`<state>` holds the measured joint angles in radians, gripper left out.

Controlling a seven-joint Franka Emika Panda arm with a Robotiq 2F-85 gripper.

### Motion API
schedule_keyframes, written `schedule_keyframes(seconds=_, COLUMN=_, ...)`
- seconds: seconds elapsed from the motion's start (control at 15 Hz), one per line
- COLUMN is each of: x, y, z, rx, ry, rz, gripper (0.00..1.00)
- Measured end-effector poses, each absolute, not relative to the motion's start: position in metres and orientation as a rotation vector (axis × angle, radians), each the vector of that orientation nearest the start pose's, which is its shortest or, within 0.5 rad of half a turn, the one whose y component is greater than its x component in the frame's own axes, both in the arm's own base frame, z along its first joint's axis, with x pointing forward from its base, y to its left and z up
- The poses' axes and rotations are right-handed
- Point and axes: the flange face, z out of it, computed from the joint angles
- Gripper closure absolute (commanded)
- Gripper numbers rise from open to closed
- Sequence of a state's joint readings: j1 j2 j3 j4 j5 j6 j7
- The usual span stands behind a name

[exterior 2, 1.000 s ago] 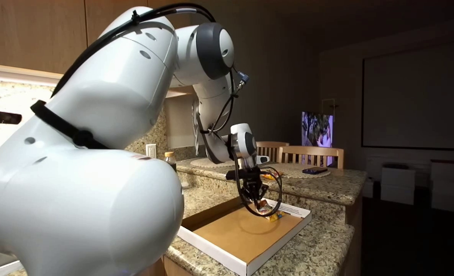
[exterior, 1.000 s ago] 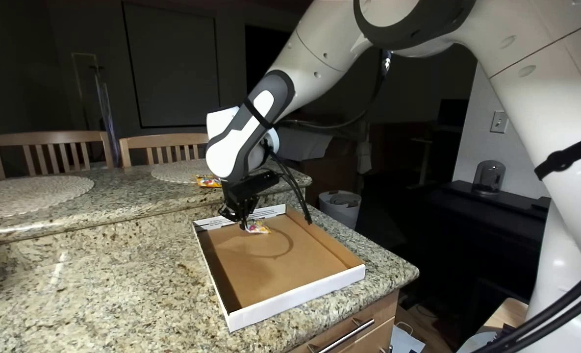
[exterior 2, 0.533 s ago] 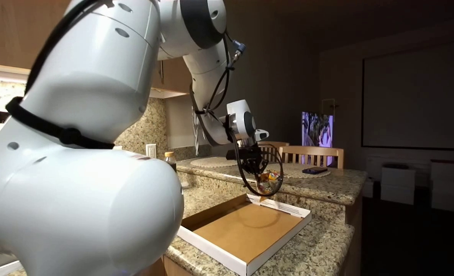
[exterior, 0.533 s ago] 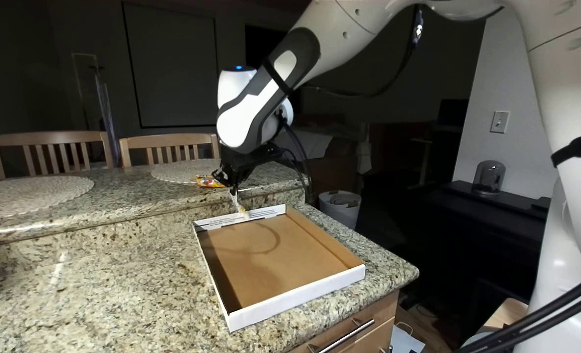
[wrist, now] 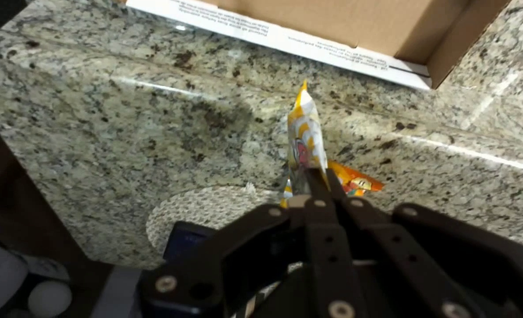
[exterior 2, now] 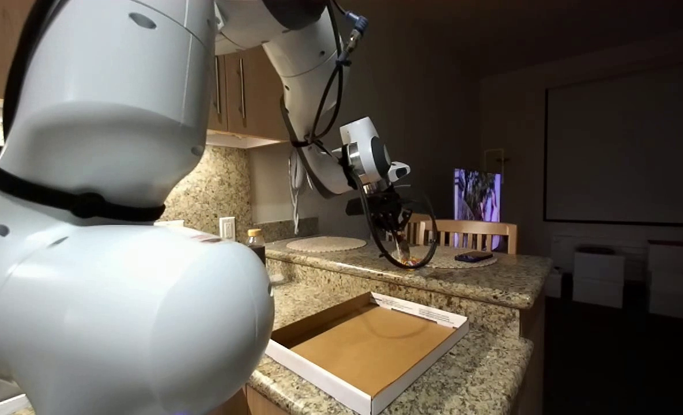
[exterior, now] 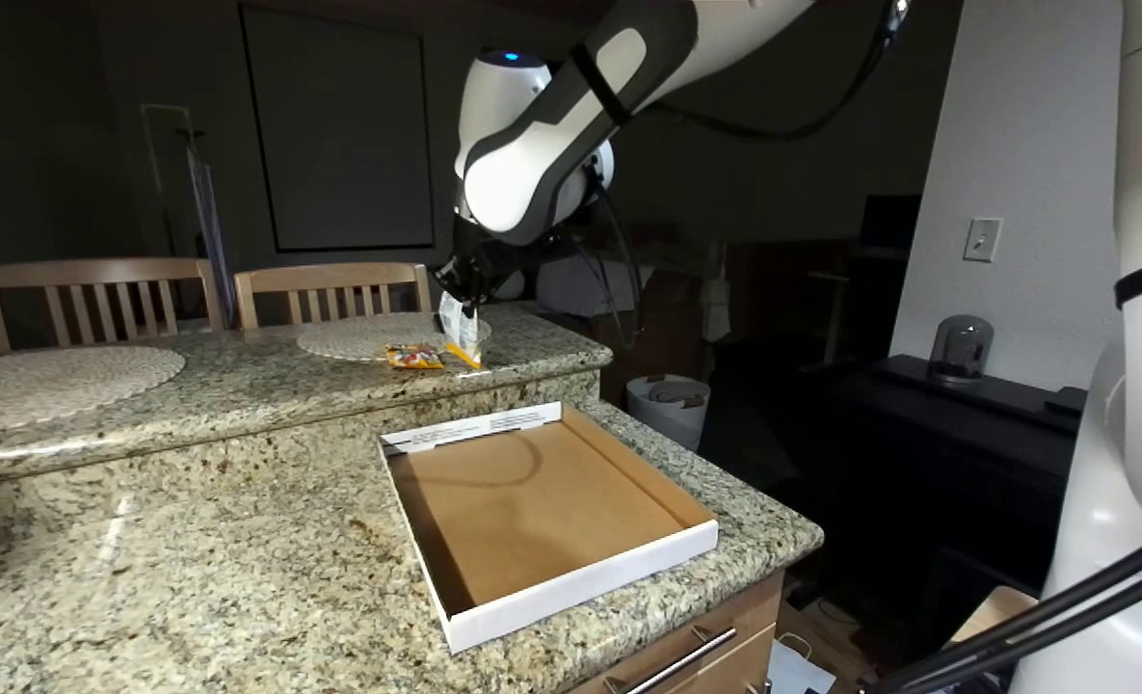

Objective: Remove the contents in the box.

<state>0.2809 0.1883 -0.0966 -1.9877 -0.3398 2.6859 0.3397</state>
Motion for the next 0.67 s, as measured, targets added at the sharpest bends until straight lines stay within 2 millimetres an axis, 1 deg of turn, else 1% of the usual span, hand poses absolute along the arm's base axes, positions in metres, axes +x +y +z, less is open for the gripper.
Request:
schedule_keyframes(seconds=0.2, x=0.633, y=0.113, z=0.434, rx=-3.137, ry=-0.156, rz=-0.905, gripper=1.00)
schedule_keyframes(seconds=0.33, x=0.650, y=0.106, z=0.434, rx=-3.161, ry=-0.126, rz=-0.893, gripper=1.00)
schedule_keyframes(seconds=0.53, x=0.683, y=0.101, z=0.425, rx=-3.206, ry=-0.090, rz=-0.857, gripper=1.00)
schedule_keyframes(seconds=0.6, x=0.694, y=0.102, z=0.422, rx=-3.218, ry=-0.086, rz=-0.846, gripper=0.74)
schedule_keyframes(seconds=0.67, x=0.703, y=0.105, z=0.418, rx=-3.227, ry=-0.090, rz=-0.837, gripper=0.73)
